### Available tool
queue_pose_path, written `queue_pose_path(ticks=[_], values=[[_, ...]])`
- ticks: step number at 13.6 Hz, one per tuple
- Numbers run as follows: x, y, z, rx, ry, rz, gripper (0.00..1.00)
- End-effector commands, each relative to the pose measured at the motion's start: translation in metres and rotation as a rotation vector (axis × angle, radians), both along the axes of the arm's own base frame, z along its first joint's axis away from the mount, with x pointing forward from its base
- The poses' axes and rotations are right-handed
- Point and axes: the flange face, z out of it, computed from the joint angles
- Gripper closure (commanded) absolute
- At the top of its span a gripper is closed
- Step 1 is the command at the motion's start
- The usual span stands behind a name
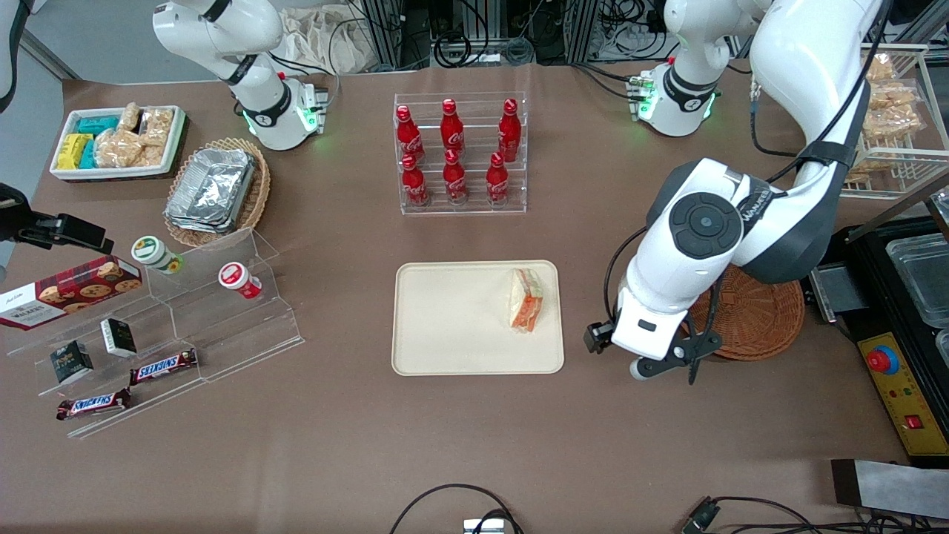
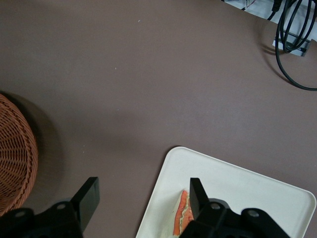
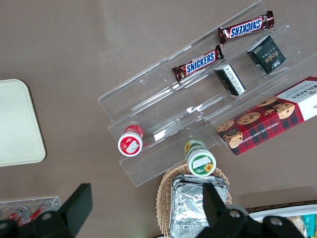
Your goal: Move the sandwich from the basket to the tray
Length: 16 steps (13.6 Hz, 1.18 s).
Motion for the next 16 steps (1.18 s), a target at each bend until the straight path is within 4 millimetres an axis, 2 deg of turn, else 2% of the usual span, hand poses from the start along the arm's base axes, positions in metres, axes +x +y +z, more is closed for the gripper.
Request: queue_pose_path(ticks=[1, 4, 5, 6, 12, 16], values=[[-0.006, 0.013, 0.013, 0.033, 0.024, 0.016, 0.18], [-0.010, 0.052, 0.030, 0.093, 0.067, -0.034, 0.17], [-0.010, 0.069, 0.038, 0.100, 0.079, -0.019, 0.06], [-0.012, 0.082, 0.037, 0.121, 0.090, -0.025, 0.02], [-0.028, 0.132, 0.050, 0.190, 0.103, -0.094, 0.00], [-0.045, 0.168, 0.073, 0.197, 0.110, -0.199, 0.00]])
